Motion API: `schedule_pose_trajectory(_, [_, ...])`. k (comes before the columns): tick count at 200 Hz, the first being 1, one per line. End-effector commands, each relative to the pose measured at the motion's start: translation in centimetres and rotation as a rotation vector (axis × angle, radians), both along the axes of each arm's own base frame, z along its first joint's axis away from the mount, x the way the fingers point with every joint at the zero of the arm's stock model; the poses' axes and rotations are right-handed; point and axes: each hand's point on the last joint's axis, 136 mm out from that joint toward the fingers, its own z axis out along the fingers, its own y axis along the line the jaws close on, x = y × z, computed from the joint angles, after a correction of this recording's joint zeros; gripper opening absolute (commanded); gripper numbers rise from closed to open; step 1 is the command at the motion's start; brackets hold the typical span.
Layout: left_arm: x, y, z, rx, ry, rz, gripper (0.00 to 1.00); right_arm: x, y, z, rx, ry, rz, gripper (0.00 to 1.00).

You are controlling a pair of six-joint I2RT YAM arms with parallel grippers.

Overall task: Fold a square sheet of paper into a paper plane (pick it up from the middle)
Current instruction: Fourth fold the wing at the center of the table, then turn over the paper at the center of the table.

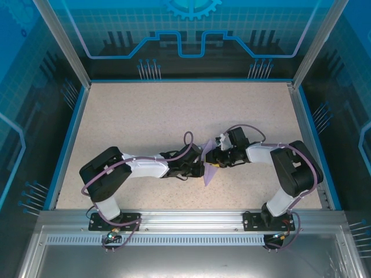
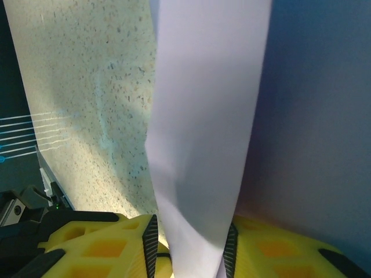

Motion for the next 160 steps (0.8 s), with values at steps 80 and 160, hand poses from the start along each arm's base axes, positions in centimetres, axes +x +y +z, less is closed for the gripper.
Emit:
schedule_pose_trajectory(80, [-0.2,2.1,2.2,0.022,-0.028,0.025,0.29,-1.2,1.5,0.4,0.003,-0.019,0.064,0.07])
schedule_pose_trajectory(160, [0.5,4.3,8.7,-0.235,-0.083,0.197,0.68,1.1,2.7,8.3,0.189,-0.117,0.013,0.02])
